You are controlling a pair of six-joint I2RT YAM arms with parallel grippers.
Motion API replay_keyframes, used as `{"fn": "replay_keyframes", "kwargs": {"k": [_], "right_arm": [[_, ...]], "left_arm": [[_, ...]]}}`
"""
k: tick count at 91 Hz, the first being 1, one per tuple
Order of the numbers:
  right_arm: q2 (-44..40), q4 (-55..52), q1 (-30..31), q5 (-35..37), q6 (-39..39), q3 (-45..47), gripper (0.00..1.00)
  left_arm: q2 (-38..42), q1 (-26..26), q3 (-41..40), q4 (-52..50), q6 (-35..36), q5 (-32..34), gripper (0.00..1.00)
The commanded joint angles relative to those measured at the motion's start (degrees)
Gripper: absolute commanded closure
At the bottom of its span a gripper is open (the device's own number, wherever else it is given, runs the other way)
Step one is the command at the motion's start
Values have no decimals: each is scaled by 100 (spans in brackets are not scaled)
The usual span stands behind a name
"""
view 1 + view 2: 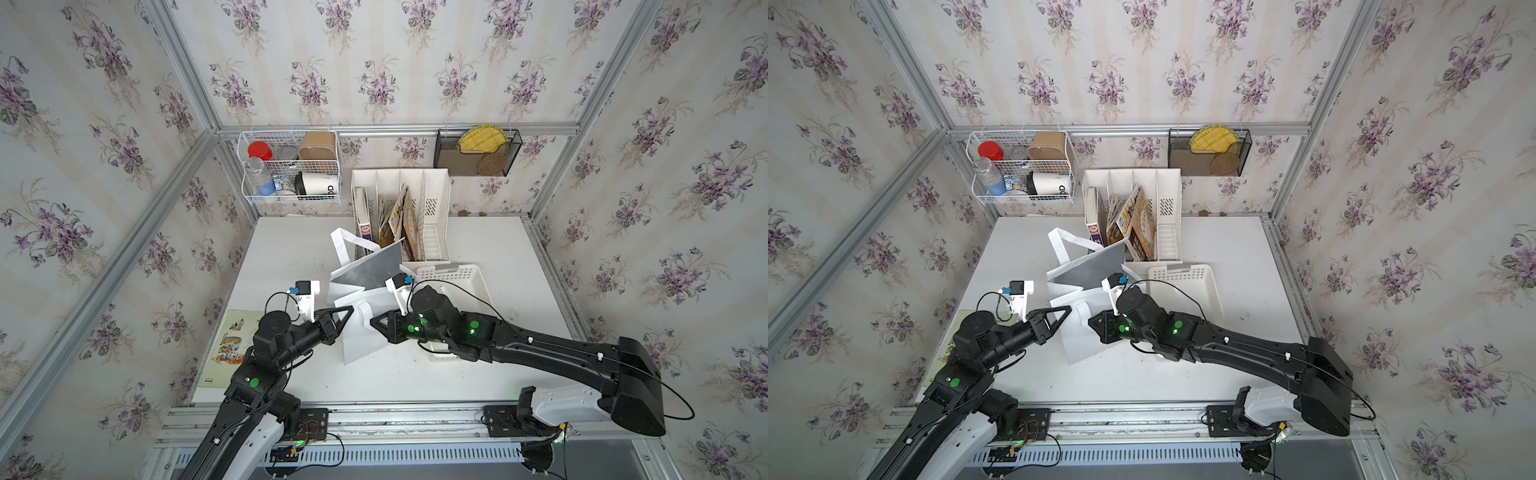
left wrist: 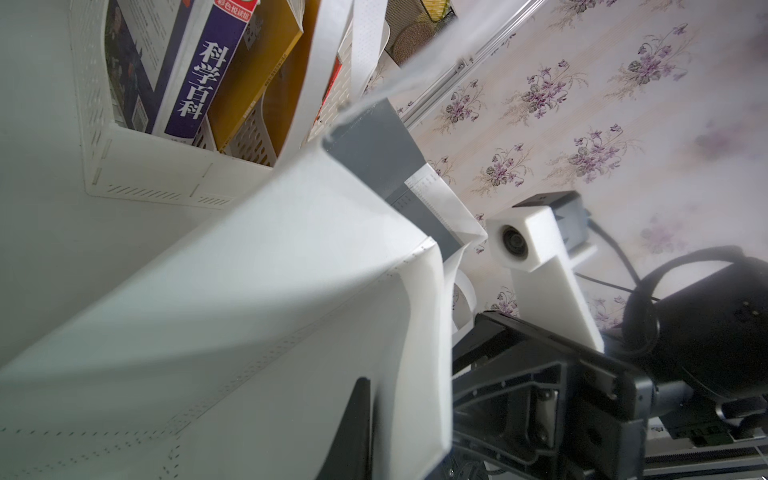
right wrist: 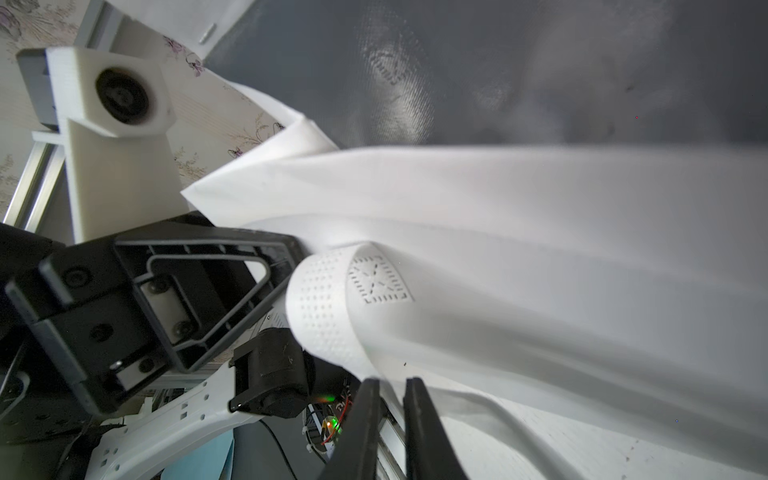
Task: Place the ice pack in the delivery bag
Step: Close the delivery bag at the center of the board.
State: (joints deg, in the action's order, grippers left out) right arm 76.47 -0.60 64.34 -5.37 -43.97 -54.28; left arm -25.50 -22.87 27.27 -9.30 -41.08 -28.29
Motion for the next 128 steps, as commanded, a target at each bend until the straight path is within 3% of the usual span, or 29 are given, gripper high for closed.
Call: {"fn": "replay_keyframes", "kwargs": {"k": [1, 56, 76, 82, 105, 128], "right_arm": [[40, 261, 7, 92, -22, 92, 97], [402, 274, -5, 576, -17, 498, 100], [231, -619, -87, 680, -88, 160, 100], [-50, -762, -94, 780, -80, 237, 94], [-1428, -970, -90, 495, -59, 497, 54], [-1868, -2596, -88, 1642, -339, -641, 35]], "left_arm": [[66, 2, 6, 57, -96, 77, 90], [90, 2, -137, 266, -251, -111, 95], [190, 2, -199, 140, -189, 12, 98], [249, 2, -214, 113, -206, 57, 98], [336, 2, -169, -123, -121, 170, 99], [416, 2, -183, -126, -123, 113, 99]]}}
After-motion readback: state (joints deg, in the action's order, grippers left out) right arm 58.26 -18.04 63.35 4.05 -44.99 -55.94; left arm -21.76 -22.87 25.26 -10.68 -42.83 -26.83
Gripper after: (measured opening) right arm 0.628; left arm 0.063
